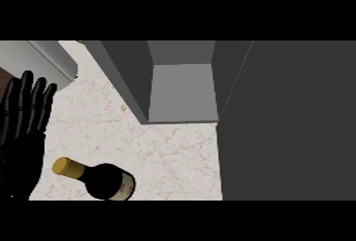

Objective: Pick up the wine, place it into the cabinet and close the cabinet

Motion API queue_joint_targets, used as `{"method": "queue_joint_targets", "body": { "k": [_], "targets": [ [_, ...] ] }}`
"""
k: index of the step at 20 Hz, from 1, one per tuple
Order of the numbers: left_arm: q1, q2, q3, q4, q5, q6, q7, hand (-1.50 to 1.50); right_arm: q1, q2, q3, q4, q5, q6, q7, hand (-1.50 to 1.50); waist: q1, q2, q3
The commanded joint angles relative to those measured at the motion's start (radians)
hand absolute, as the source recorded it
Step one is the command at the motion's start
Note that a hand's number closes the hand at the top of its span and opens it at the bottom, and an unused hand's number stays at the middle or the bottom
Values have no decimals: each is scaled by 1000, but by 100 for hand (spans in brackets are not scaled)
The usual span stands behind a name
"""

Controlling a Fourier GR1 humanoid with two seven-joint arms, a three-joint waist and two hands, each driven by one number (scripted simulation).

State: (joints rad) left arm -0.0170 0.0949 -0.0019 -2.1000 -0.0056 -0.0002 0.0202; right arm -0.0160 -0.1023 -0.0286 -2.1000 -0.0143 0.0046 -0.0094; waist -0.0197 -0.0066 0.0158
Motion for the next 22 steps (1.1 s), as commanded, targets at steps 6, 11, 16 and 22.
{"method": "queue_joint_targets", "body": {
  "k": [6, 11, 16, 22],
  "targets": [
    [135, -93, -265, -83, -309, 388, 173, -150, 147, 12, 73, -80, -46, 80, -30, -150, 21, 0, -13],
    [112, -94, -433, -150, -108, 635, 306, -150, 176, -51, 136, -171, -169, 174, 171, -150, 14, -1, -15],
    [21, -95, -638, -135, -298, 856, 417, -150, 232, -82, 136, -308, -223, 187, 270, -150, 12, 2, -15],
    [-140, -95, -694, -108, -534, 967, 661, -150, 145, -60, 147, -376, -210, 110, 415, -150, 20, 4, -15]
  ]
}}
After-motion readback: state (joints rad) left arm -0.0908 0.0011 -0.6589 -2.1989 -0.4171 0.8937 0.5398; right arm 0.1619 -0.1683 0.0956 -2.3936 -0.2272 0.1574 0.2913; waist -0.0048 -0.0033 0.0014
